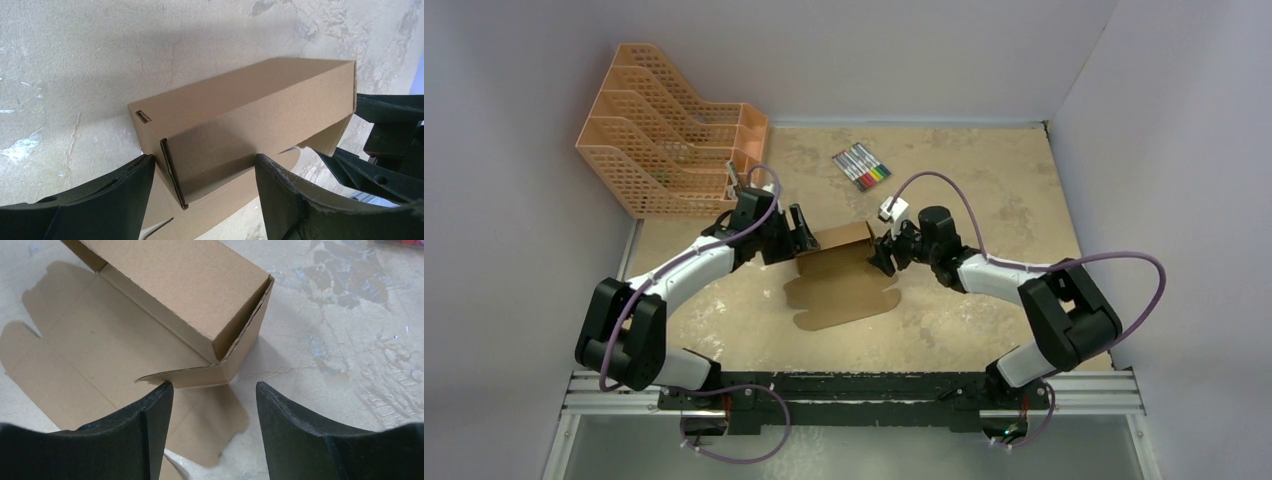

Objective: Fold the paper box

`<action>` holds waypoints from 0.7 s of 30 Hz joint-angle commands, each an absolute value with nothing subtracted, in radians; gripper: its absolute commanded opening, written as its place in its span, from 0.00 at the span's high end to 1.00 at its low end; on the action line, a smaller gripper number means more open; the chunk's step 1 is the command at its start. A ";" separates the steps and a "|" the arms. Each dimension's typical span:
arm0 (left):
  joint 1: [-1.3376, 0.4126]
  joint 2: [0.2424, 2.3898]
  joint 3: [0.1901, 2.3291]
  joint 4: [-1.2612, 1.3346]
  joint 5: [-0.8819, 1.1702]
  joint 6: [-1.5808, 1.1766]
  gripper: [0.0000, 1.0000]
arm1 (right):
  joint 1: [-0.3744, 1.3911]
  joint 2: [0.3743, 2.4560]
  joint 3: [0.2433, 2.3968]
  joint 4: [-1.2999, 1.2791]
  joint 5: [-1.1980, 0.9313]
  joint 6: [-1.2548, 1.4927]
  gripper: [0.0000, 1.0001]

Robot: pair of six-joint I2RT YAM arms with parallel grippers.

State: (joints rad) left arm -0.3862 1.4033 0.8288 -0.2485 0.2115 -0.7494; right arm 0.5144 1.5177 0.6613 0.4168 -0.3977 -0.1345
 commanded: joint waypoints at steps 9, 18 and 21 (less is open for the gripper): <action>-0.377 1.424 0.942 -0.358 0.204 -0.606 0.27 | 0.523 1.631 0.651 0.714 -0.367 -0.086 0.37; -0.365 1.405 1.198 -0.509 0.047 -0.392 0.25 | 0.523 1.648 0.669 0.699 -0.382 -0.129 0.37; -0.365 1.424 1.224 -0.418 0.070 -0.394 0.25 | 0.524 1.660 0.680 0.696 -0.393 -0.141 0.38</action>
State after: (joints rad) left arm -0.3710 1.4322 1.1648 -0.4828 0.0910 -0.4564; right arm 0.5171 1.6493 0.6395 0.6552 -0.3801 -0.1101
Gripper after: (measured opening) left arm 0.747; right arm 0.627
